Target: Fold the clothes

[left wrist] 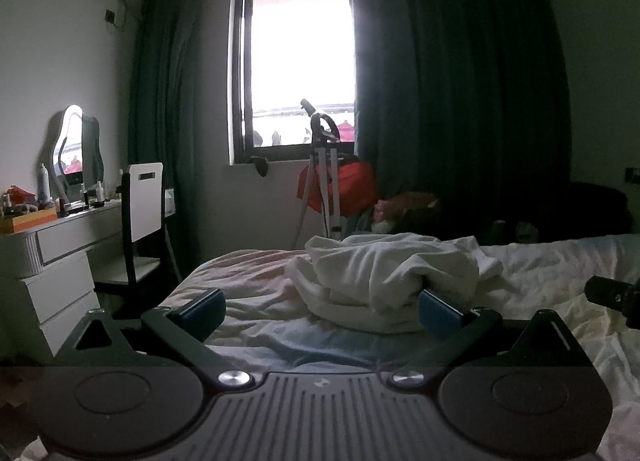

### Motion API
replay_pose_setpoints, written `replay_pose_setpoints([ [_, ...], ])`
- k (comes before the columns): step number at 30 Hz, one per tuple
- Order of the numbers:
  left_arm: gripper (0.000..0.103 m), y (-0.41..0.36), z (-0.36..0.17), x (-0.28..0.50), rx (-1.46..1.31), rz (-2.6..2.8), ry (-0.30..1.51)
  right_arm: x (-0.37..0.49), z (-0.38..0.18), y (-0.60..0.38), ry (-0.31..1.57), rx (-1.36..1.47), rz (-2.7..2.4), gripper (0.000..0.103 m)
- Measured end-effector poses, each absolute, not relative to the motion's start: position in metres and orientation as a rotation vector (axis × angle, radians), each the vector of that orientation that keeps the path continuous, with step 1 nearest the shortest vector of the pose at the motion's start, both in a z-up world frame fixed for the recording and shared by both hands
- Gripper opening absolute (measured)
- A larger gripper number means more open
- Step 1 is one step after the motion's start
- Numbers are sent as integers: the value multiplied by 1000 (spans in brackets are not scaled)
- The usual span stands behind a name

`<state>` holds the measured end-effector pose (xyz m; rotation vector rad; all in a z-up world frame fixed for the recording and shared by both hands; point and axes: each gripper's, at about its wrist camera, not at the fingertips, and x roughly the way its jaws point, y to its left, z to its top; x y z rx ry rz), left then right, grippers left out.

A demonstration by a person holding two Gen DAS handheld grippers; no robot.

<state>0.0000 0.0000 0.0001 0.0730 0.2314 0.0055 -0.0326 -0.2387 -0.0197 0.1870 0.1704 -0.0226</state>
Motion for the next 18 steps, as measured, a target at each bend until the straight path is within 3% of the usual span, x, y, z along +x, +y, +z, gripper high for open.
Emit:
replay_pose_setpoints([
  [18,103,-3,-3,5,91,7,245,-27,-27,-235,185,183,-20,103],
])
